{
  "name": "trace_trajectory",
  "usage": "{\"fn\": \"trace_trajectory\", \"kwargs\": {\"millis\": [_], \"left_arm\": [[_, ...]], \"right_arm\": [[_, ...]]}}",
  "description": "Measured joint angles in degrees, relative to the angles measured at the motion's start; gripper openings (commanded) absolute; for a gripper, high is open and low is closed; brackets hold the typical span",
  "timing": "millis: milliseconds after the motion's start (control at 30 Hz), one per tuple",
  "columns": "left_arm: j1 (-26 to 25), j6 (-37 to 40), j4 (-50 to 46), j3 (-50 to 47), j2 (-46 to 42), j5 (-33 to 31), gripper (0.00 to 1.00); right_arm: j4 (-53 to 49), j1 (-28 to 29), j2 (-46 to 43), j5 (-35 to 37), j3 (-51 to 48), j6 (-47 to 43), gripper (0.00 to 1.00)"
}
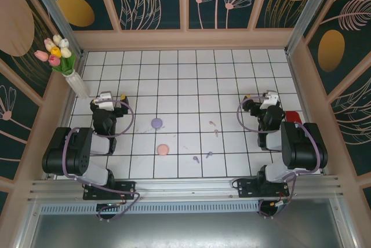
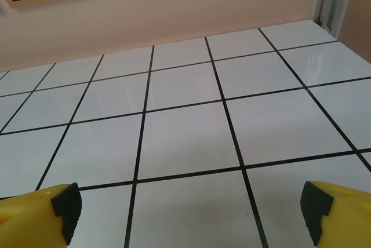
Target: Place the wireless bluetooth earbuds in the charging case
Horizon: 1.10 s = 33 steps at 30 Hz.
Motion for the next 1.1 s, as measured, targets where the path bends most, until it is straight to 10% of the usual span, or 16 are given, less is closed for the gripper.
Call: {"fn": "trace_trajectory", "kwargs": {"millis": [900,1100], "left_arm": [[0.6,-1.0,-0.3,0.9,-0.1,0.0,0.99],[0.6,-1.9,-14.3,8.0,-5.3,-1.7,0.99]], "right_arm": [[-0.1,-0.1,0.0,0.2,0.0,0.0,0.99],[-17.4,-0.1,-9.2,3.1,7.5,2.4,0.99]]}}
